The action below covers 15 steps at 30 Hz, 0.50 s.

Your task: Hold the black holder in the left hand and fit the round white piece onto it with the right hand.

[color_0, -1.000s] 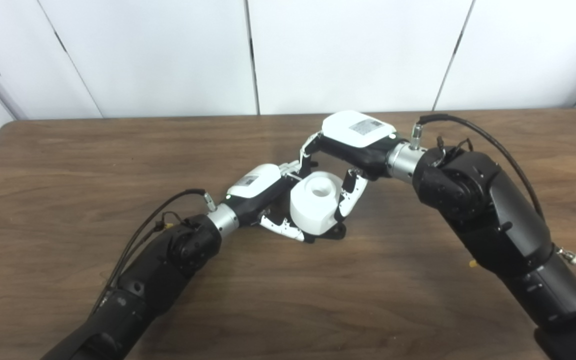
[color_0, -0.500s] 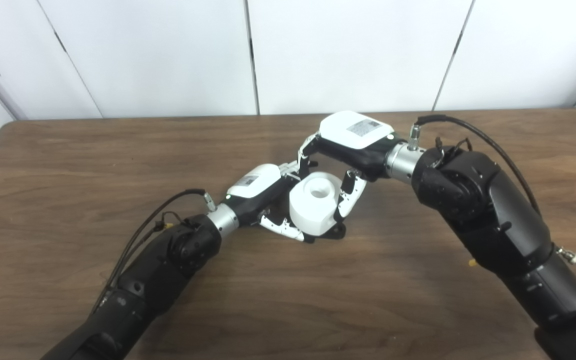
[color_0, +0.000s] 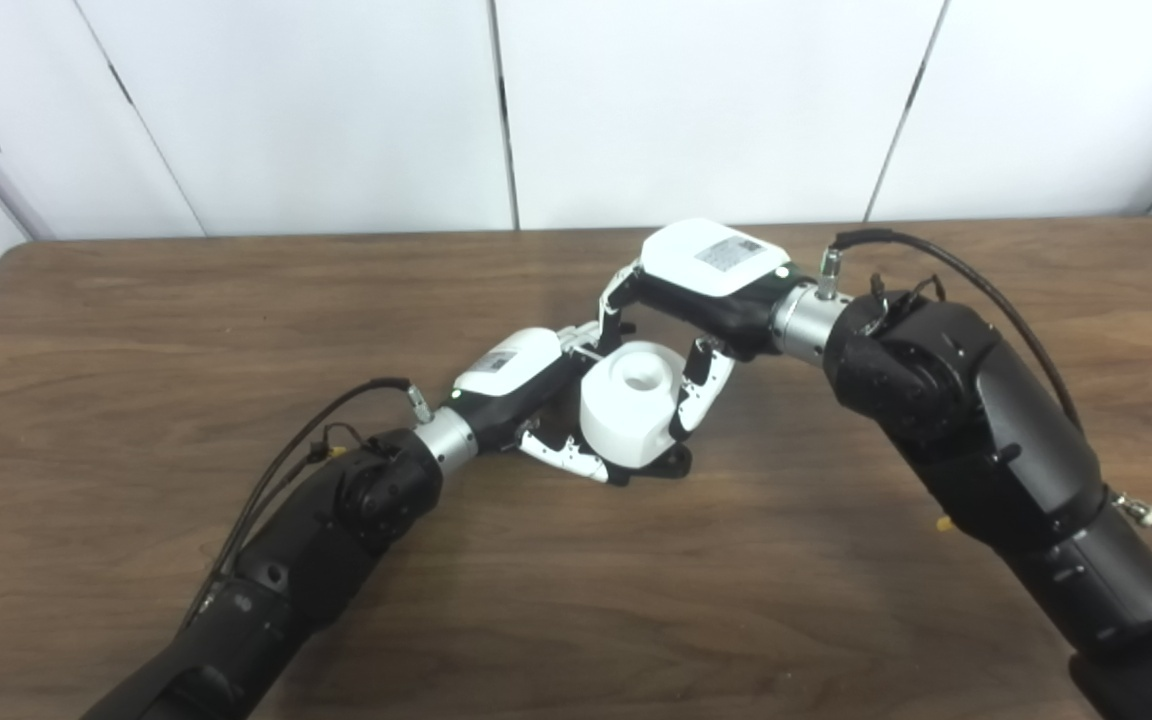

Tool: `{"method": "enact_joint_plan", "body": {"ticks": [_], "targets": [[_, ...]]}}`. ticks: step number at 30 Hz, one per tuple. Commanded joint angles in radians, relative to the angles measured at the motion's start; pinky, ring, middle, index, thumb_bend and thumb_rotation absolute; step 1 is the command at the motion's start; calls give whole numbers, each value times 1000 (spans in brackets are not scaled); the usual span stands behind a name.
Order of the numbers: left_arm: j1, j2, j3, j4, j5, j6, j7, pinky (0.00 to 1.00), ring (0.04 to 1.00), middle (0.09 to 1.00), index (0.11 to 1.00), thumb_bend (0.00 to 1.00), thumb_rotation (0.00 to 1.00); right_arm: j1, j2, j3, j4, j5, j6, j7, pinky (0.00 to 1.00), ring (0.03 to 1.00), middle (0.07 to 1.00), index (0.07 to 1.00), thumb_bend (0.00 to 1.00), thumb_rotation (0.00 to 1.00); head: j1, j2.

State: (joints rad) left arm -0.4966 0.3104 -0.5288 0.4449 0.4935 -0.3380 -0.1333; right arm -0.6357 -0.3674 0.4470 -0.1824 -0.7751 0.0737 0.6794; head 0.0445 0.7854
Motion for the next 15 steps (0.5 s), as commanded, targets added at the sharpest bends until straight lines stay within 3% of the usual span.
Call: {"method": "enact_joint_plan", "body": {"ticks": [1, 15], "targets": [[47, 35, -35, 27, 47, 40, -94, 985, 996, 981, 480, 522, 76, -15, -31, 7, 20, -33, -1, 16, 869, 810, 751, 480, 522, 138, 1, 2], [47, 37, -37, 27, 50, 44, -99, 983, 999, 984, 480, 521, 78, -16, -48, -9, 48, -23, -22, -21, 848, 792, 737, 479, 523, 137, 1, 5]]}}
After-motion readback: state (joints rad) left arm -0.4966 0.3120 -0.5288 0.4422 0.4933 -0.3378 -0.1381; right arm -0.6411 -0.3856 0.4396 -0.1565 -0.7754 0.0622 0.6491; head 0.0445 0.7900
